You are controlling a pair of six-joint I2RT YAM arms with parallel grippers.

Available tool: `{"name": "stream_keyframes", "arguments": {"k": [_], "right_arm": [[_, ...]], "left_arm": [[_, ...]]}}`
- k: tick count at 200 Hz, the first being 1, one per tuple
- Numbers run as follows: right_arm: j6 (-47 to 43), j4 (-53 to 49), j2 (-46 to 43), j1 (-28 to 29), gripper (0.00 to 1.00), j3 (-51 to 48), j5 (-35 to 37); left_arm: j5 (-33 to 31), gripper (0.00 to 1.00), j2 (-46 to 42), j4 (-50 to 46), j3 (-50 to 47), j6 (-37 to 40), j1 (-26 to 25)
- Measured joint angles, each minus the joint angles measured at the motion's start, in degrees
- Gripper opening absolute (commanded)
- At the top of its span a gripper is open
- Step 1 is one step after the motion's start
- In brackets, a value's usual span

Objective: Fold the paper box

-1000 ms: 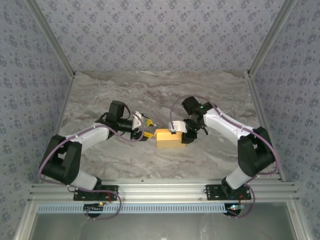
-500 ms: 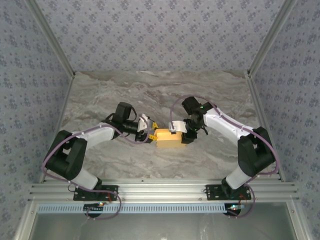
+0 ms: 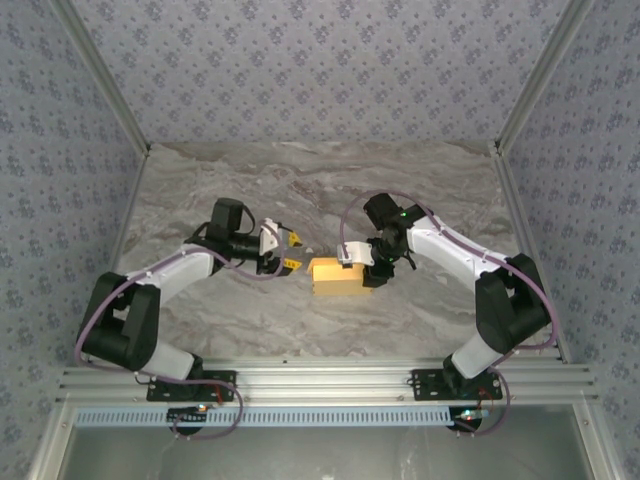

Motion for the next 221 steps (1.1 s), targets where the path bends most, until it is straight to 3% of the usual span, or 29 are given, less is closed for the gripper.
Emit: {"name": "stream_keyframes", "arguments": {"k": [65,111,130,145,221], "right_arm": [[0.0,0.0,0.0,0.0,0.31,0.0,0.0],[0.0,0.0,0.0,0.0,0.38,0.0,0.0],[0.1,0.2,0.0,0.0,0.4,0.0,0.0],[0.3,0.3,0.0,0.0,0.41,0.0,0.0],[1.1,0.5,0.0,0.0,0.46,-0.2,0.1]], "left_arm": [[-0.5,0.55,6.0,2.1,1.9,-1.5,-5.1],[-0.5,0.54,5.5,2.1,1.9,-1.4,-5.2],[-0.4,0.51,5.3,1.6,1.9,-0.8,-5.2],[-0.1,0.4,5.3,1.0,1.9,-0.1,-5.2],[0.3,0.4,5.3,-3.4,1.9,4.2,-5.8]]}}
